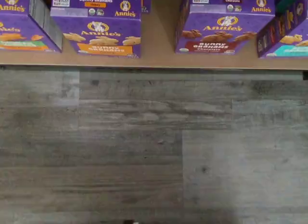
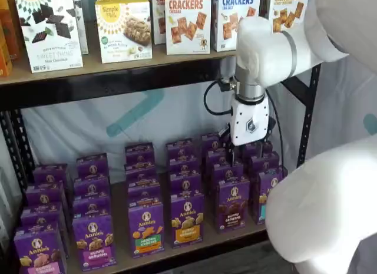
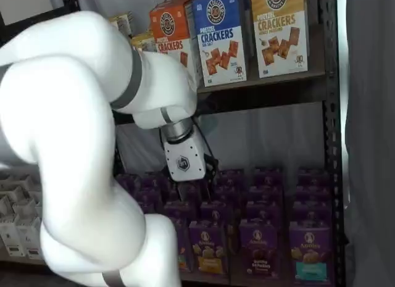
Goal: Pick up the purple box with a brown patch in the center, on the bottom shelf, the fifth box from the left
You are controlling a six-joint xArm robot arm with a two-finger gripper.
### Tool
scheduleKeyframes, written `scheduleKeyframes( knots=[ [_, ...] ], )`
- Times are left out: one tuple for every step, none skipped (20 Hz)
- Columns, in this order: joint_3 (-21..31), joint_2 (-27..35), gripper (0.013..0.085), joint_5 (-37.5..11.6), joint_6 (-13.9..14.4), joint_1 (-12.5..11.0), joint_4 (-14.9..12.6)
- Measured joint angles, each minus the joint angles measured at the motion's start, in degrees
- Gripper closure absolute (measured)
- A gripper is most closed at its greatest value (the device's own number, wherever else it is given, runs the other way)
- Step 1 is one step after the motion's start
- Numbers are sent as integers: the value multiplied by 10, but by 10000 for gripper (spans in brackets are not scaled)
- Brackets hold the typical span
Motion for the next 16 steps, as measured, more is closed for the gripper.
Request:
scheduleKeyframes(
  knots=[
    [1, 10, 130, -12, 0, -2, -1],
    [0, 22, 130, -24, 0, -3, -2],
    [0, 36, 130, -37, 0, -4, -2],
    [-2, 49, 130, -49, 0, -5, -2],
    [-3, 59, 130, -59, 0, -5, -3],
    [-3, 69, 130, -70, 0, -6, -2],
    [-3, 78, 130, -80, -1, -7, -1],
    [-3, 86, 130, -89, -2, -7, 0],
    [-4, 94, 130, -97, -4, -9, 2],
    [-5, 102, 130, -103, -7, -11, 3],
    [-5, 109, 130, -110, -9, -13, 5],
    [-6, 116, 130, -116, -11, -15, 4],
    [-6, 122, 130, -122, -11, -17, 3],
    [-5, 130, 130, -133, -14, -20, 4],
    [-3, 136, 130, -143, -16, -22, 3],
    [-3, 143, 130, -150, -17, -24, 3]
  ],
)
